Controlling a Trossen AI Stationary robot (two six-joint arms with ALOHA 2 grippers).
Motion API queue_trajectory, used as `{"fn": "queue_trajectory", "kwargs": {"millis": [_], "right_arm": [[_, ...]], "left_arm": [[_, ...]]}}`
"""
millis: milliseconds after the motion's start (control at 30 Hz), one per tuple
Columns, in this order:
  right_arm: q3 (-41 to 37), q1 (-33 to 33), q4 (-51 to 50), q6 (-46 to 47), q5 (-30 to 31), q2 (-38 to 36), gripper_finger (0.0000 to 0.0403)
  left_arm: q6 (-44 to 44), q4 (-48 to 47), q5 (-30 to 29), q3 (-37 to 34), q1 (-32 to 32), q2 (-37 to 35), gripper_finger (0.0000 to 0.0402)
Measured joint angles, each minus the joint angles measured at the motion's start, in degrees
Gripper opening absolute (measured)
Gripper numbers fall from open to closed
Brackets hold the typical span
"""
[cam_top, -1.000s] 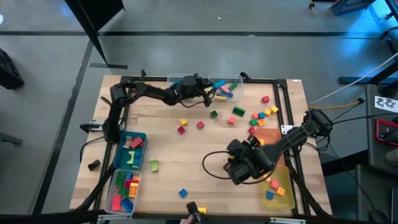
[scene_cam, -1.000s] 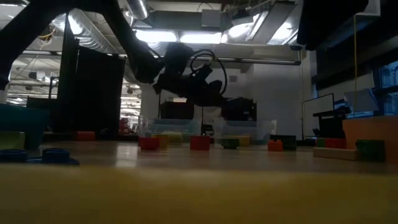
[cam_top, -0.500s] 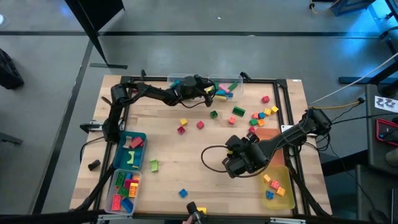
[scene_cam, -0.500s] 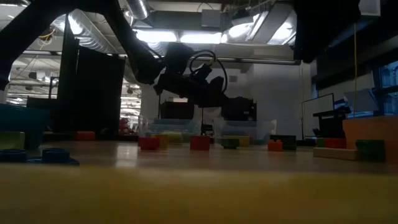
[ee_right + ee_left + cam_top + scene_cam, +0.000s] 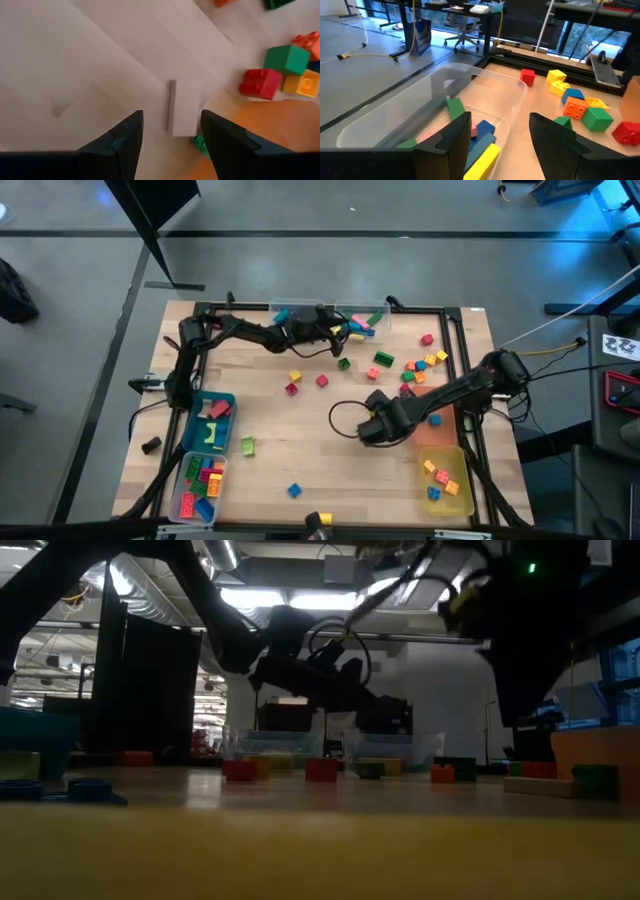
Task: Sort blocks by size
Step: Put the brown block into the top right transparent bin
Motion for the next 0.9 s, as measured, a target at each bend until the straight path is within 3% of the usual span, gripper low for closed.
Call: {"fn": "queue_trajectory", "kwargs": {"millis": [267,567,667,800,900], "right_arm": [[-8.0,-4.5,5.0,-3.3,-0.9,0.0,0.0199],[-15.7,-9.8,17.9,-9.3,-8.6,-0.3,0.0198],[-15.9,-10.4,18.3,-10.3,-9.5,-0.3,0.0182],[-15.9,-10.3,18.4,-11.1,-9.4,-0.3,0.0131],[-15.9,-10.3,18.4,-13.2,-9.1,-0.3,0.0127]], "left_arm": [[2.6,-0.1,0.0,0.0,-1.3,-0.1,0.0183],[2.4,-0.2,0.0,0.0,-1.3,-0.1,0.0183],[2.4,-0.3,0.0,0.0,-1.4,-0.1,0.0183],[0.3,-0.2,0.1,0.0,-2.4,-0.1,0.0183],[-1.0,-0.2,3.6,0.0,-3.6,-0.2,0.0183]]}}
